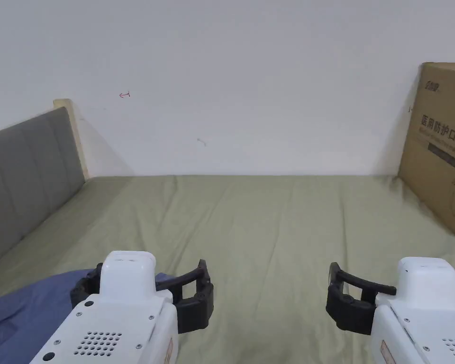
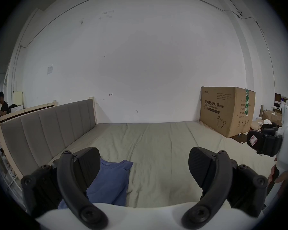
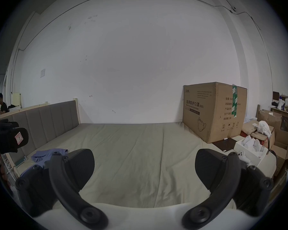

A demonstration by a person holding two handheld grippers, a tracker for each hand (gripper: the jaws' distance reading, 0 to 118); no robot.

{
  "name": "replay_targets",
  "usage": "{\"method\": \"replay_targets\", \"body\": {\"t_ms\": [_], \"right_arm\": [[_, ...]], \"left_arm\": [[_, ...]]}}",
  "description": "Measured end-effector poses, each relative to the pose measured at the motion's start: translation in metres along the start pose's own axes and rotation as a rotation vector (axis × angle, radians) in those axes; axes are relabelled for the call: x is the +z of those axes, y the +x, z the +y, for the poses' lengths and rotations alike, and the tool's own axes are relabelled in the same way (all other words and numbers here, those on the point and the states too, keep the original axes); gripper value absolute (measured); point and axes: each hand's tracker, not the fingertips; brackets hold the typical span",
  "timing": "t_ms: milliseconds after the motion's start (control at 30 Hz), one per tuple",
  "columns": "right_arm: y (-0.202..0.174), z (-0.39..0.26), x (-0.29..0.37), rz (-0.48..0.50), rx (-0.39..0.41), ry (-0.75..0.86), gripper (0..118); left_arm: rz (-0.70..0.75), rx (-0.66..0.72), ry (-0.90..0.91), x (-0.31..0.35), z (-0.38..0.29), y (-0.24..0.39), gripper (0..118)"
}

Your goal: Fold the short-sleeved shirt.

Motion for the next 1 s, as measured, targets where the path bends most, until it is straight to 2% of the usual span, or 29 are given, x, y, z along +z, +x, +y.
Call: {"method": "replay_targets", "body": {"t_ms": [333, 433, 467, 533, 600, 700, 767, 867, 933, 1000], "right_arm": [[0.000, -0.001, -0.004, -0.004, 0.003, -0.028, 118], [-0.008, 0.008, -0.009, -0.043, 0.111, 0.003, 118], [-0.014, 0.012, -0.010, -0.054, 0.181, 0.021, 118], [-0.032, 0.016, -0.009, -0.079, 0.380, 0.082, 118], [-0.056, 0.010, -0.008, -0.103, 0.665, 0.135, 118], [-0.085, -0.015, -0.006, -0.066, 1.069, 0.178, 118], [-0.099, -0.035, -0.006, -0.028, 1.204, 0.164, 118], [-0.109, -0.056, -0.007, 0.094, 1.206, 0.081, 118], [-0.111, -0.056, -0.009, 0.093, 1.171, 0.068, 118], [-0.105, -0.046, -0.010, 0.105, 1.024, 0.053, 118]], "left_arm": [[0.003, -0.015, -0.014, -0.004, -0.006, 0.001, 110], [-0.034, 0.166, 0.010, -0.005, -0.007, -0.008, 110], [-0.057, 0.261, 0.022, -0.006, -0.008, -0.014, 110], [-0.097, 0.480, 0.067, -0.006, -0.015, -0.027, 110], [-0.126, 0.748, 0.112, -0.008, -0.030, -0.041, 110], [-0.102, 1.058, 0.129, -0.013, -0.059, -0.052, 110], [-0.065, 1.148, 0.093, -0.016, -0.077, -0.058, 110], [-0.019, 1.184, 0.032, -0.019, -0.095, -0.061, 110], [-0.007, 1.146, 0.024, -0.020, -0.094, -0.063, 110], [-0.012, 0.996, 0.052, -0.019, -0.077, -0.060, 110]]}}
